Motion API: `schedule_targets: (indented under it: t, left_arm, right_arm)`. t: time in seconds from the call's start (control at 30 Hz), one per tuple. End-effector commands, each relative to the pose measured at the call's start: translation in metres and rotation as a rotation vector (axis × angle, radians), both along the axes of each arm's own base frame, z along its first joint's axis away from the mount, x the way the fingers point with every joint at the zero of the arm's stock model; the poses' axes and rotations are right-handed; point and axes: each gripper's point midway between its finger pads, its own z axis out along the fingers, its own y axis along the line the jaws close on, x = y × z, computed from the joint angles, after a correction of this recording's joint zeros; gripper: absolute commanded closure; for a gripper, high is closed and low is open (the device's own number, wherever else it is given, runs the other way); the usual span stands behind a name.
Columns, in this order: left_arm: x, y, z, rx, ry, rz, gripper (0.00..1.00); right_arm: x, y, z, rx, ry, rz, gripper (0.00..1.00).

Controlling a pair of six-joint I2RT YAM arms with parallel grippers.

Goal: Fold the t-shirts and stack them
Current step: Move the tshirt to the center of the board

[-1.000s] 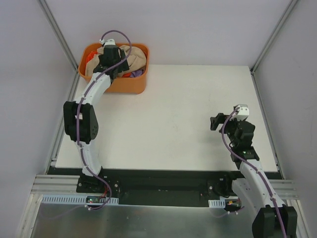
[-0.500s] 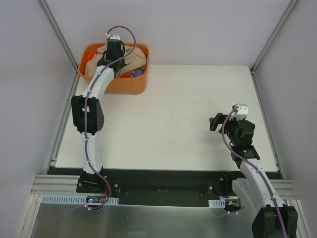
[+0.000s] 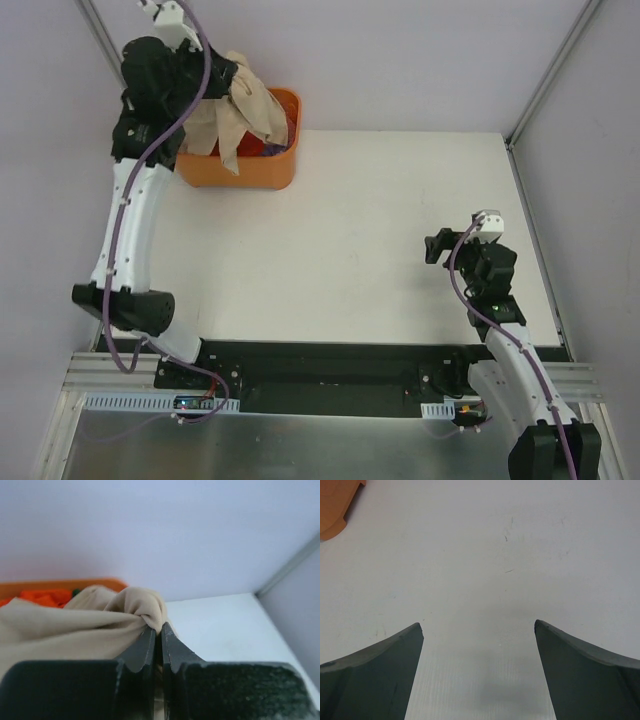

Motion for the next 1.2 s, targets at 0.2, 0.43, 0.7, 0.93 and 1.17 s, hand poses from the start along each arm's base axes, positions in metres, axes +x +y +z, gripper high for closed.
schedule_targets:
  t: [0.2,0.43,0.7,0.93,1.17]
  left_arm:
    - [-0.201,-0.103,0.141,-0.181,-0.318,-0.657,1.0]
    - [-0.24,-0.14,0.156,-0.241,-0.332,-0.842,1.0]
    - [-0.167,-0.148,0.034,-0.205,-0.05,-0.624,1.0]
    - [-0.145,-0.049,-0.173,-0.044,0.262,-0.01,0.79]
    - [-0.202,0.003,-0.291,-0.009,0.506,0.184,0.01]
  right_arm:
    - [0.003,-0.005,0.031,0.019,-0.101,-0.036,0.04]
    - [0.0,-0.013,0.037,0.019,-0.139,-0.082,0.04]
    - [0.0,-0.032,0.033,0.001,-0.125,-0.192,0.04]
    - [0.007,-0.028,0.018,0.006,-0.031,-0.178,0.04]
    - [0.019,0.002,-0.004,0.068,0.171,-0.051,0.04]
